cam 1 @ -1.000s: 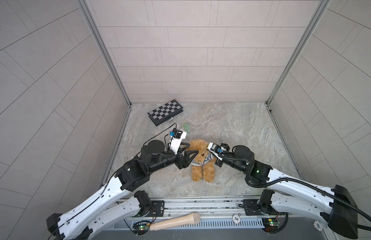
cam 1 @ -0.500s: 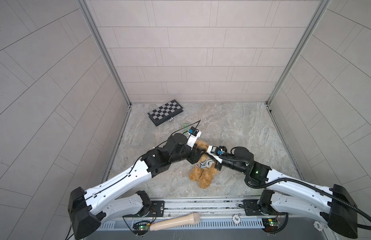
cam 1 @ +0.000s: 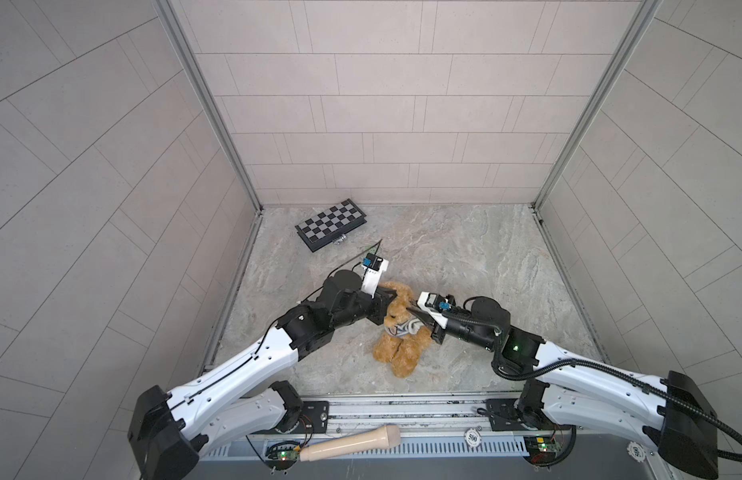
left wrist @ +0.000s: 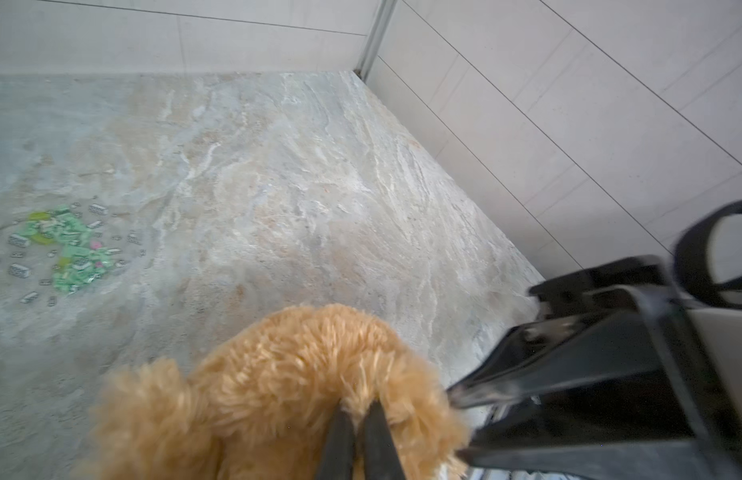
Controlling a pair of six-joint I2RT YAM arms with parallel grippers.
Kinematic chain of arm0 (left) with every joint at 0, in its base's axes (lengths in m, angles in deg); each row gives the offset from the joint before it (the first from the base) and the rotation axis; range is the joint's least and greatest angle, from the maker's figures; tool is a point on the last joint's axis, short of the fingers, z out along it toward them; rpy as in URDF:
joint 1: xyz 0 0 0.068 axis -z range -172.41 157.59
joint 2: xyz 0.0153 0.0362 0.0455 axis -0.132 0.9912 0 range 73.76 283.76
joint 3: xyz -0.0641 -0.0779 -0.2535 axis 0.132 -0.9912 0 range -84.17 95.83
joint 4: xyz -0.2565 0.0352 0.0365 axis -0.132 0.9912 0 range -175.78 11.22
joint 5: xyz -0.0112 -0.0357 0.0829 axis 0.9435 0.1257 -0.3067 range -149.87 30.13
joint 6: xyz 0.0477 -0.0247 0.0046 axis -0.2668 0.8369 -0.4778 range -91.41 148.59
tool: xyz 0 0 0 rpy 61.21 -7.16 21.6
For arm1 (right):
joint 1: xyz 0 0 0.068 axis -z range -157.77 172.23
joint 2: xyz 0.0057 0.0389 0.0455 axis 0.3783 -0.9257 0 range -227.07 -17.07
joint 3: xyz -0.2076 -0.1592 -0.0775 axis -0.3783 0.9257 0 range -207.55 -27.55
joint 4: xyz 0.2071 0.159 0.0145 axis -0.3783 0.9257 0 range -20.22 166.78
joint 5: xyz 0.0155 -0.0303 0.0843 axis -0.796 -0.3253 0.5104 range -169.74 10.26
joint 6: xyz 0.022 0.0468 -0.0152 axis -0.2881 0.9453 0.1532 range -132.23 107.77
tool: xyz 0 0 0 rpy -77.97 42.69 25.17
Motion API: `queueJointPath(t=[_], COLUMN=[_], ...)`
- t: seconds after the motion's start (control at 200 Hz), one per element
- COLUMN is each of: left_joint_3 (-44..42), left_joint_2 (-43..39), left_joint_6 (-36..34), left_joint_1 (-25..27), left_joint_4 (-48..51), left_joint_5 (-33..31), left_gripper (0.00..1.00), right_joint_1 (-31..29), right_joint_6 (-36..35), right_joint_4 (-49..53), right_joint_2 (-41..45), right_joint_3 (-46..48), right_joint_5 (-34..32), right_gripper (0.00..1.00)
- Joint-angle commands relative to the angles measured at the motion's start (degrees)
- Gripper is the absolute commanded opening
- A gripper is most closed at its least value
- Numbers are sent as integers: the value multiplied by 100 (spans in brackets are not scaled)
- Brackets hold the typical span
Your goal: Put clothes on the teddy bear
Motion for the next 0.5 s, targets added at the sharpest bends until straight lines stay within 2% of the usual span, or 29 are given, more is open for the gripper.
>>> queueJointPath(t=[0.0, 0.05, 0.125, 0.19, 0.29, 0.37, 0.496], left_joint_3=[-443, -620, -891, -1072, -1264, -1469, -1560], left_joint_2=[-125, -110, -131, -159, -308, -496, -652], left_joint_6=[622, 754, 935, 961, 833, 769, 807], left_joint_1=[-514, -696, -843, -868, -868, -869, -877], left_joint_4=[-629, -816, -1227, -1426, -1463, -1537, -1350], left_joint_5=[344, 490, 703, 782, 740, 743, 704], left_gripper=[0, 0, 0, 0, 0, 0, 0], right_joint_1=[-16, 47, 243, 421, 560, 585, 589], right_joint_6=[503, 814, 1295, 1561, 1763, 1776, 1771], right_joint_4=[118, 491, 1072, 1306, 1550, 1580, 1221], right_joint_2=[449, 511, 470, 363, -26, -432, -870], right_joint_3=[86, 38, -89, -136, -229, -400, -543], right_joint_5=[-600, -912, -1034, -1014, -1340, -1246, -702], right_gripper=[26, 27, 26, 20, 13, 10, 8])
